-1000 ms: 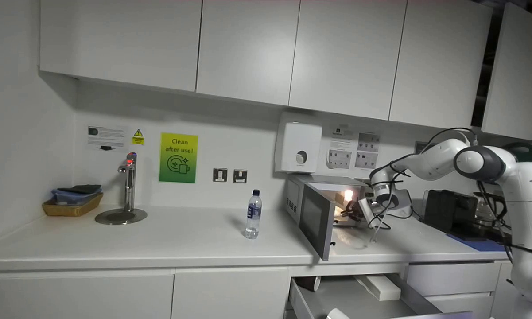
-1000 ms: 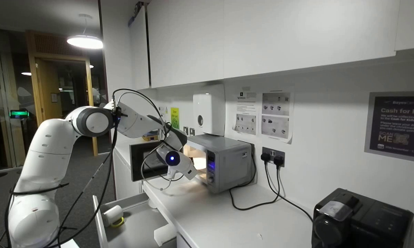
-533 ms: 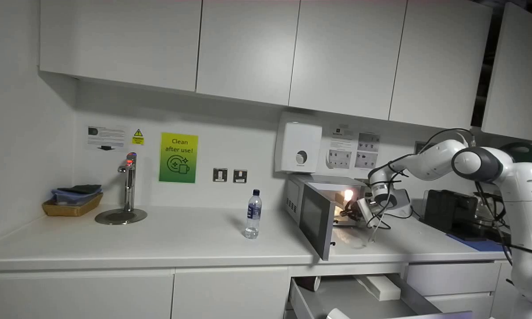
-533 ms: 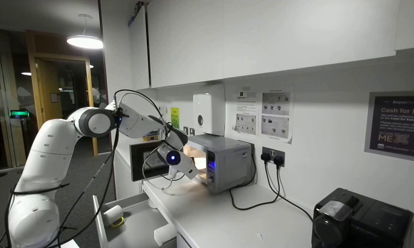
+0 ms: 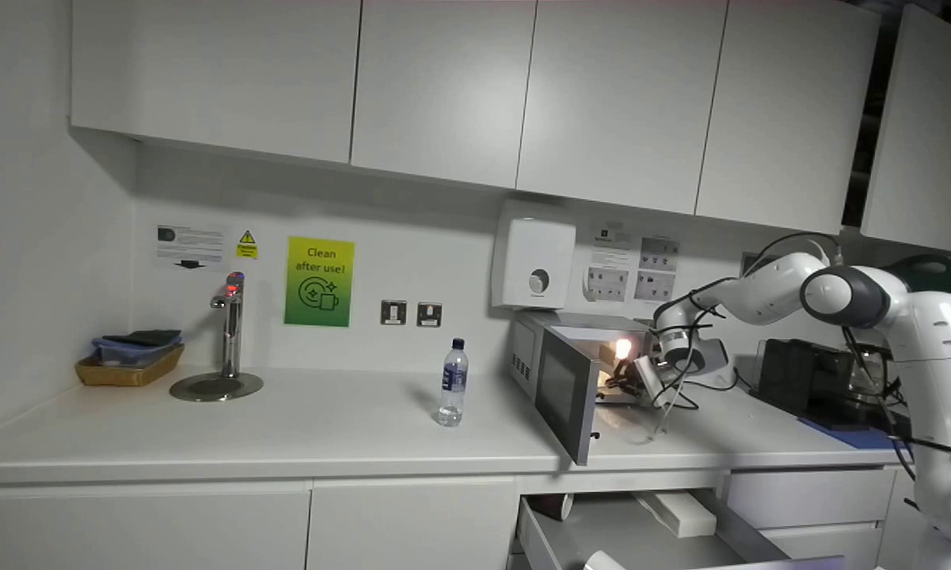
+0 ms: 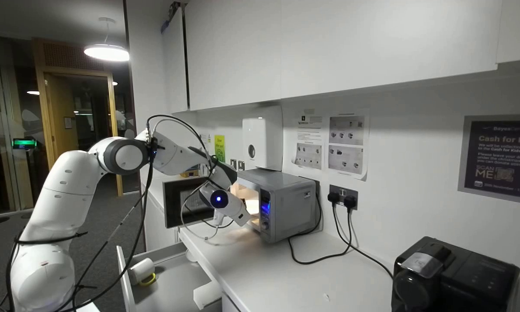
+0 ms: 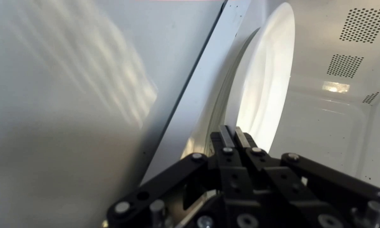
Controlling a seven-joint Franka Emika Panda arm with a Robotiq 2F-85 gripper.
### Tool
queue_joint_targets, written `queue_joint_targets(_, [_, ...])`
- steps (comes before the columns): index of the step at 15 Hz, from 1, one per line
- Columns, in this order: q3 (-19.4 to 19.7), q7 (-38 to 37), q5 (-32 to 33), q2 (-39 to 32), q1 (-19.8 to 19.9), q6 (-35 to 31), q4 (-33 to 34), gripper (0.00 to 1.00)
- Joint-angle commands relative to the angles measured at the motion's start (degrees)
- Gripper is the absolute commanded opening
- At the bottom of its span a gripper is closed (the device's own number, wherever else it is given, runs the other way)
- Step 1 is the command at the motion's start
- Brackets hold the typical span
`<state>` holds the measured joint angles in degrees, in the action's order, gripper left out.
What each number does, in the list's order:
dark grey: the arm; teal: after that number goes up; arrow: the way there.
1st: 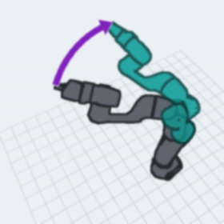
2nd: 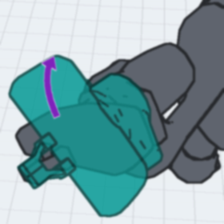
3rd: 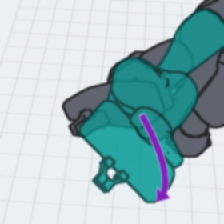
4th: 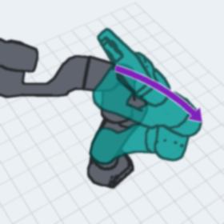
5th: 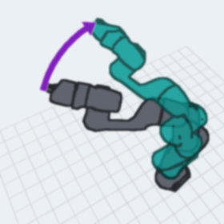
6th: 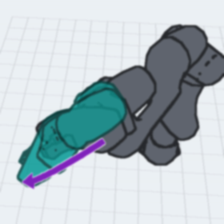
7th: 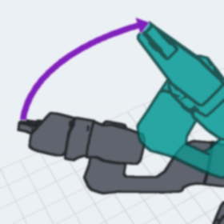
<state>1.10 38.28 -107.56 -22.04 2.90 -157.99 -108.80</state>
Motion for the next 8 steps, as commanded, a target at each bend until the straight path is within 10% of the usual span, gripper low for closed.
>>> queue_joint_targets(1, [0.12,1.82,-2.03,-0.46,-0.4,-1.38,2.2,0.01])
queue_joint_targets(8, [0.11,2.88,-2.14,-0.46,-0.52,-1.37,2.23,0.01])
